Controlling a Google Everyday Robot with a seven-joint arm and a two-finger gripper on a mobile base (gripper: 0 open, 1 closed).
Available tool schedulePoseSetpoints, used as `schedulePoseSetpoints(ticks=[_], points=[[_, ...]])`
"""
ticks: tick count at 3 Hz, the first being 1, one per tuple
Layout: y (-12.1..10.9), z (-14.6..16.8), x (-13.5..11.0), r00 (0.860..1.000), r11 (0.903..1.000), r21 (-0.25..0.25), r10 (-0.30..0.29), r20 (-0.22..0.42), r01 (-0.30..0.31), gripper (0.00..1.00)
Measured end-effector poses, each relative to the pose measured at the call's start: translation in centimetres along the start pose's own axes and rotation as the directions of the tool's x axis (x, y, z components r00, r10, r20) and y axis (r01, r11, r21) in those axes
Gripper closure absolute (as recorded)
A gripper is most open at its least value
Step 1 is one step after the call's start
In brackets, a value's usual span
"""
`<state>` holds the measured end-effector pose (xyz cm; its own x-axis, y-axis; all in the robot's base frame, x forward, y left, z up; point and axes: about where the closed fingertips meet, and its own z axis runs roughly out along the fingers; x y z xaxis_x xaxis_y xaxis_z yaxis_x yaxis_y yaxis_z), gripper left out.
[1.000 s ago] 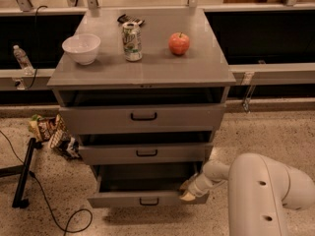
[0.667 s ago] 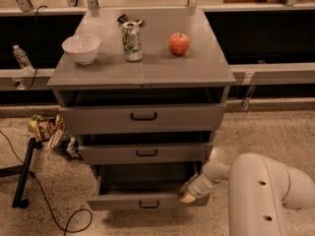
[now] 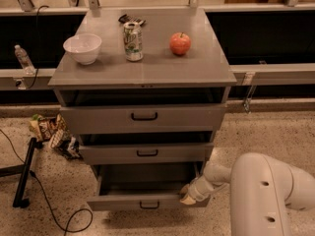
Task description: Open bottom drawer
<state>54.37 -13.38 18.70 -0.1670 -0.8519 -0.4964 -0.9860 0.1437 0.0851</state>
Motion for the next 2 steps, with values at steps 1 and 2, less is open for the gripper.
schedulePoseSetpoints(ticks=[1,2], points=[[0.01,-0.14,-0.07,1.000,1.0000,0.000,0.000,0.000,0.000,0.25],[0.96,-0.10,0.25,1.000,0.9998,-0.009,0.020,-0.003,-0.020,0.02]])
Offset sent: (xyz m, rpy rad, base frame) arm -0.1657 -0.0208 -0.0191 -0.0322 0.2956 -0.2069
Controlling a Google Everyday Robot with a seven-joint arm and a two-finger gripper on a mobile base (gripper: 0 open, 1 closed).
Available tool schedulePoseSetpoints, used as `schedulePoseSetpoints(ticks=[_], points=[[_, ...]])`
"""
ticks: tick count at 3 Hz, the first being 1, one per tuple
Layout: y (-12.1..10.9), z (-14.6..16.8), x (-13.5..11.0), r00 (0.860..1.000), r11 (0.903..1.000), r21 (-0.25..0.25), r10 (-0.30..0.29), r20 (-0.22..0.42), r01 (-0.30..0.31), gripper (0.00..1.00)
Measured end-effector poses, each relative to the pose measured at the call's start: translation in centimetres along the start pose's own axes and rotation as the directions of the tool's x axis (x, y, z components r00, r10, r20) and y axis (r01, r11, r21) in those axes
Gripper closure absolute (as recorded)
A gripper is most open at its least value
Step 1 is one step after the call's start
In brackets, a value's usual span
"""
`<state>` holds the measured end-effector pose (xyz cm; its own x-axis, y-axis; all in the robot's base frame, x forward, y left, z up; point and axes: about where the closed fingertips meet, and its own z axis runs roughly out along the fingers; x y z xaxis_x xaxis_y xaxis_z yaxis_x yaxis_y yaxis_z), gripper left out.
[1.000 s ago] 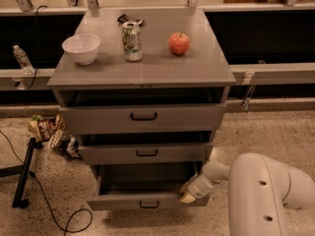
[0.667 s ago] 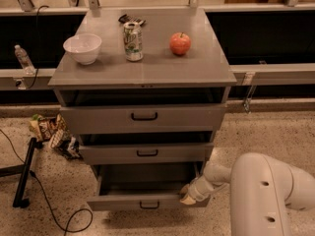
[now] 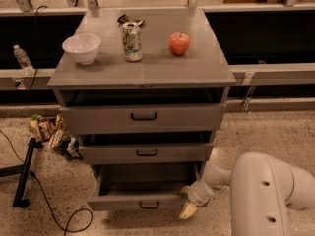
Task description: Open bottom drawer
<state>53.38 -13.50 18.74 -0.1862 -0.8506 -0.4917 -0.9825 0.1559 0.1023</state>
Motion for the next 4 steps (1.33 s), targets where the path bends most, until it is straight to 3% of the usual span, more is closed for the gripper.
schedulePoseSetpoints(ticks=[1,3,4], points=[[0.2,0.0,0.1,1.000,1.0000,0.000,0.005,0.000,-0.005,0.00],[5.9,0.2,2.2,0.992,0.9915,-0.014,0.130,0.005,-0.130,0.00],[5.9,-0.1,2.1,0.992,0.9915,-0.013,0.130,0.005,-0.130,0.00]])
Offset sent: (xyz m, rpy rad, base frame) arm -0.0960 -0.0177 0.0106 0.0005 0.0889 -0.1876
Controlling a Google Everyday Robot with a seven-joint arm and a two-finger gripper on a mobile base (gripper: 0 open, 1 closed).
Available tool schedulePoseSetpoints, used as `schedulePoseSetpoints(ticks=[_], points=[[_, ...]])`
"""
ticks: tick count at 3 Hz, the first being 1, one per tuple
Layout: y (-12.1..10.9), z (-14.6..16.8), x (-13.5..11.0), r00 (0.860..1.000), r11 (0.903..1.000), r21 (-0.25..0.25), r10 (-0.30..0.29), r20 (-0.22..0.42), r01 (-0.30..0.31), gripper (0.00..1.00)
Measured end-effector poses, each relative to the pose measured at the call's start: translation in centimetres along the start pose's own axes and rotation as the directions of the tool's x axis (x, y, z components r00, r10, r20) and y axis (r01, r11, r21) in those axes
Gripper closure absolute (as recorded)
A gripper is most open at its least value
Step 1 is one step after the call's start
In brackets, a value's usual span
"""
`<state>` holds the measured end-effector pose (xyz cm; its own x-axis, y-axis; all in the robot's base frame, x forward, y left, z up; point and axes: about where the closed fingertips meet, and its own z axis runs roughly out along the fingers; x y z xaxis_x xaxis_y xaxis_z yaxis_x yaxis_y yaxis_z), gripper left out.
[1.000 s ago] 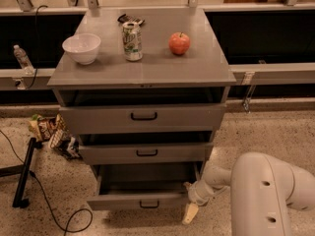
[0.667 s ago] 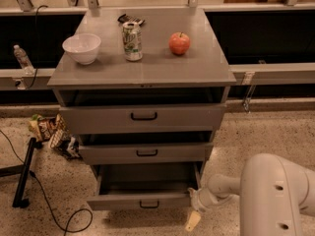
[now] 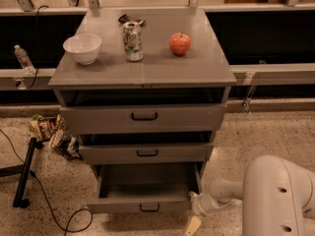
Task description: Open bottom drawer
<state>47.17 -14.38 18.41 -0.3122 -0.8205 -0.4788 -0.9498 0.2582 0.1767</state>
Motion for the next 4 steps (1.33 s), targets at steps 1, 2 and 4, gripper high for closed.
schedulePoseSetpoints(ticks=[1,2,4], points=[[0.01,-0.03,-0.02,1.000,1.0000,0.000,0.000,0.000,0.000,0.00],[0.00,-0.03,-0.02,1.000,1.0000,0.000,0.000,0.000,0.000,0.00],[-0.03,-0.05,-0.03,1.000,1.0000,0.001,0.000,0.000,0.000,0.00]])
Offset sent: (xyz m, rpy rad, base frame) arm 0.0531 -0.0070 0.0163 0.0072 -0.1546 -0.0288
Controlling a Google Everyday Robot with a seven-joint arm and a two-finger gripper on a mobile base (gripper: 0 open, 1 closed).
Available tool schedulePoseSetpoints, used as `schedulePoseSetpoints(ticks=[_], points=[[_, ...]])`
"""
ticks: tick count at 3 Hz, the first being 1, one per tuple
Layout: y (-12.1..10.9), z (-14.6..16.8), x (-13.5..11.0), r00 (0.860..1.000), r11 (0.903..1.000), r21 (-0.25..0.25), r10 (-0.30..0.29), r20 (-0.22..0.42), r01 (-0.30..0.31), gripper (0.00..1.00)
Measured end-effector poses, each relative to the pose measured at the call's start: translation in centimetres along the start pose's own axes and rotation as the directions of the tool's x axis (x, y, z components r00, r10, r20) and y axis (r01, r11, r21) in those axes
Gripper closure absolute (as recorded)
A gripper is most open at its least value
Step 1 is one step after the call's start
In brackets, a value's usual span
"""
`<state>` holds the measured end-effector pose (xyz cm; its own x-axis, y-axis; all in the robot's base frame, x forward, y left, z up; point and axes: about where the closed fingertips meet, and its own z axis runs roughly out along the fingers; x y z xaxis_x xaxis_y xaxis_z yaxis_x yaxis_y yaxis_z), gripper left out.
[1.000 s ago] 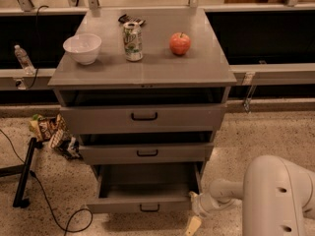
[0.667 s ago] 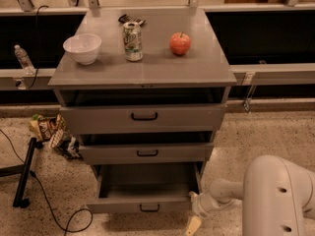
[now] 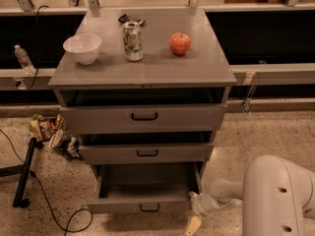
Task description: Open bottom drawer
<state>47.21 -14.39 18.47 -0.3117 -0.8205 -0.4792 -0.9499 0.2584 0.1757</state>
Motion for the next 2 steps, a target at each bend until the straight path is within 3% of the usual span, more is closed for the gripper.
schedulePoseSetpoints(ticks=[2], points=[[0.07,-0.40,-0.23,1.000,1.0000,0.000,0.000,0.000,0.000,0.50]])
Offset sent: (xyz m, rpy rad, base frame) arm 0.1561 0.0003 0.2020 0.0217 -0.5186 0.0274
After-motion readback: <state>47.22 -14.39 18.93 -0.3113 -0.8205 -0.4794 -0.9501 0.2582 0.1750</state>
